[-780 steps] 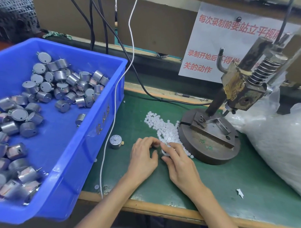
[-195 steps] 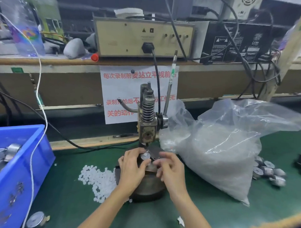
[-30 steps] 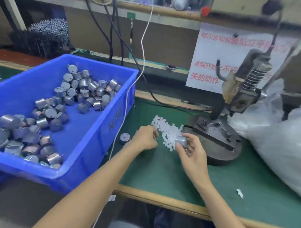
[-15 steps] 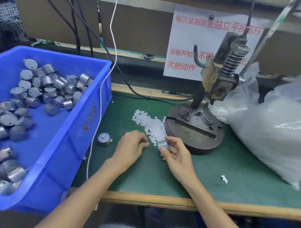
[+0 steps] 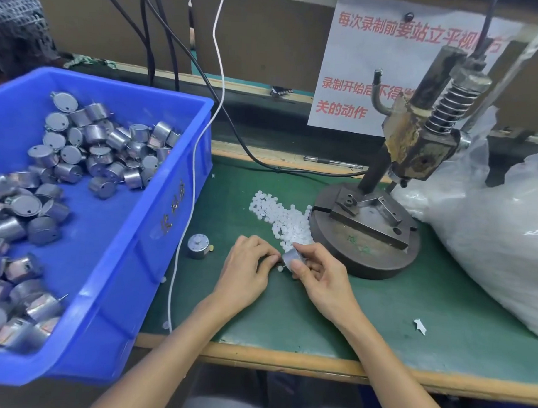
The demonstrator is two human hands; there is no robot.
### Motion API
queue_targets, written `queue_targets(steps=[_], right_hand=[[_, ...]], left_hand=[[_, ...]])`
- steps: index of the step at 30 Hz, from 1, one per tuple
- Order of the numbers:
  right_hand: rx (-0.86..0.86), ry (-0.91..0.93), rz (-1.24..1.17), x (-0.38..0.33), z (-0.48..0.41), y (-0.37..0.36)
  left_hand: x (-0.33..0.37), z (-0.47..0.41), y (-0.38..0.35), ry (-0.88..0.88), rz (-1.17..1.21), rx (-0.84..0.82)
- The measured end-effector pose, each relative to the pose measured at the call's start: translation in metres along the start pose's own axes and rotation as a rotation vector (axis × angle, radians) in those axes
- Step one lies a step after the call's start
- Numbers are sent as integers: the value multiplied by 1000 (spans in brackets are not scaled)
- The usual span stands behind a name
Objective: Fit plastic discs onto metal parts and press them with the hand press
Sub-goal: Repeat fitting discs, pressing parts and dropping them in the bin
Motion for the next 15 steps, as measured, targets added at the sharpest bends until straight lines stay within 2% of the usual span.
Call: queue_targets(steps=[4, 8, 15], right_hand=[[-18, 58, 112, -3, -1, -3], [-11, 115, 195, -6, 0, -3], [-35, 325, 442, -26, 6, -14]], left_hand=[[-4, 0, 4, 32, -12, 52], [-3, -1, 0, 28, -76, 21], [-4, 1, 1, 41, -68, 30]])
Point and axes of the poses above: each hand's wrist, its own z-axis away from the middle knuckle, its own y-axis out of the back of the hand, x = y × z, the point moved 8 cm from there along -z, towards the middle knuckle, and after that the axes turned 1 degree about -z, right-handed, at the moved point
